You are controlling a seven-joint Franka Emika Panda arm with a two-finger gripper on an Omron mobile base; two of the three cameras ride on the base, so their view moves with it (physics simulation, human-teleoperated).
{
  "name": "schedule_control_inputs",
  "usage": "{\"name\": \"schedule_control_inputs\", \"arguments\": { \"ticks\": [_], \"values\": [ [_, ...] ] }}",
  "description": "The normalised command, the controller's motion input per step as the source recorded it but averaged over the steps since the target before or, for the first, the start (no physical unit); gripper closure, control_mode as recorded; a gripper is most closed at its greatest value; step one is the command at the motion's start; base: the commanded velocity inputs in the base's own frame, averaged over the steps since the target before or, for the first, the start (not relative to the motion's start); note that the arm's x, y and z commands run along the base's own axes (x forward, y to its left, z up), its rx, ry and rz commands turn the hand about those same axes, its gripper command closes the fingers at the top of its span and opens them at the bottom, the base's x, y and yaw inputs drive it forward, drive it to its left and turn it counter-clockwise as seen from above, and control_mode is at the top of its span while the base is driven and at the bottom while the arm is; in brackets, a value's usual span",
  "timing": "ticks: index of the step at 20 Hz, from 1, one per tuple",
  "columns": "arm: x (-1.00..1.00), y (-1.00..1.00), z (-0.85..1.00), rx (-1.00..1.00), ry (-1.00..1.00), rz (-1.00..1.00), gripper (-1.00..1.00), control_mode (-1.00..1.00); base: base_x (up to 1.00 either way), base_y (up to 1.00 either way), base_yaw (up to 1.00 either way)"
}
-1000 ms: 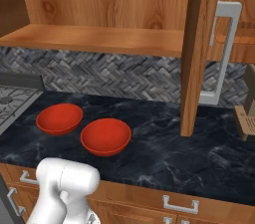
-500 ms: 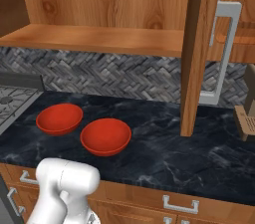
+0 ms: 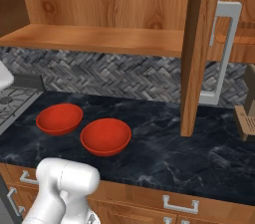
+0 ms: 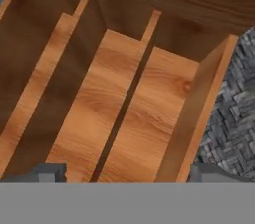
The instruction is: Open the cabinet. Pick the bowls from the counter and place them in the cabinet. Then close the cabinet.
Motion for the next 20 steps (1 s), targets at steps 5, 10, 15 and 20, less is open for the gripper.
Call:
{"name": "schedule_control_inputs", "arguments": {
  "ticks": [5, 10, 15, 20],
  "values": [
    [0.55, 0.02, -0.2, 0.16, 0.05, 0.38, -1.0, -1.0, 0.0, 0.0, 0.0],
    [0.37, 0.17, -0.18, 0.01, 0.13, 0.46, -1.0, -1.0, 0.0, 0.0, 0.0],
    [0.34, 0.04, -0.09, 0.13, 0.2, 0.39, -1.0, -1.0, 0.0, 0.0, 0.0],
    [0.27, 0.23, -0.09, 0.15, 0.19, 0.19, -1.0, -1.0, 0.0, 0.0, 0.0]
  ]
}}
